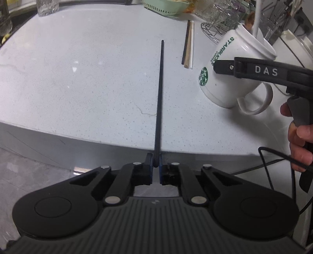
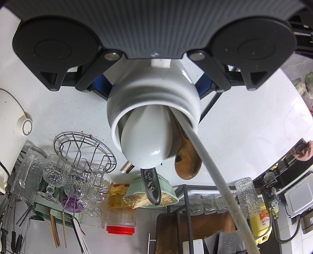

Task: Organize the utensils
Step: 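Lift the black chopstick with the left tool off the counter, then carry the black chopstick with the left tool over the jar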

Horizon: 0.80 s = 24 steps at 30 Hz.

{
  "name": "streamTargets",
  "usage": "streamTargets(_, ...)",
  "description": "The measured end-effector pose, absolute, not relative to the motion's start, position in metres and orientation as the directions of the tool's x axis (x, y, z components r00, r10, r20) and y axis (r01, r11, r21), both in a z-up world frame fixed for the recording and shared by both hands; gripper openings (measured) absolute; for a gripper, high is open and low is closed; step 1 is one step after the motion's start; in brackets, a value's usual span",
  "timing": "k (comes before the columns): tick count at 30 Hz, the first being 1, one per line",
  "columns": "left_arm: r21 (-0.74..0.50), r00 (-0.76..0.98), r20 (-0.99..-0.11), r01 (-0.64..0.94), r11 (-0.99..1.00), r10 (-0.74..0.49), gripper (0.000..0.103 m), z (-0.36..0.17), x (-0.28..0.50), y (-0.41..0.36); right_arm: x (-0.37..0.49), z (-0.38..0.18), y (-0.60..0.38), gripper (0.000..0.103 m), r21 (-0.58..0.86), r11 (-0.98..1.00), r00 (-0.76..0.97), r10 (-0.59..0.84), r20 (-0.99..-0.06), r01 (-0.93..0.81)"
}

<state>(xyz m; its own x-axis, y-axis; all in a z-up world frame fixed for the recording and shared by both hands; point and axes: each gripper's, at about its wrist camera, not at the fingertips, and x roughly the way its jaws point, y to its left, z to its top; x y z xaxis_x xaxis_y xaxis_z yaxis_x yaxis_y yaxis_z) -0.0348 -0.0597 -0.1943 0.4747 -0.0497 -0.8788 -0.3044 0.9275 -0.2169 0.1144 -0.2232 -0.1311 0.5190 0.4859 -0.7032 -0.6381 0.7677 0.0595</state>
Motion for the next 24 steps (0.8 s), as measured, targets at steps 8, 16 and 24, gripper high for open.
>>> streamTargets(8,-0.190,0.490,-0.871,-0.285,0.940,-0.027,0.006,-0.153,-0.031,-0.046,0.113,-0.132,-0.224,0.091,0.070,0.783,0.534,0.484,-0.693,-0.618)
streamTargets(16,-0.126,0.527,-0.850,-0.214,0.969,0.006,0.006,-0.086,-0.012,-0.028,0.111,-0.133,-0.220,0.091,0.070,0.806,0.561,0.467,-0.683,-0.587)
streamTargets(24,-0.062,0.555,-0.832,-0.111,0.992,0.010,0.006,-0.035,0.016,-0.017,0.116,-0.135,-0.213,0.091,0.065,0.816,0.580,0.462,-0.671,-0.574)
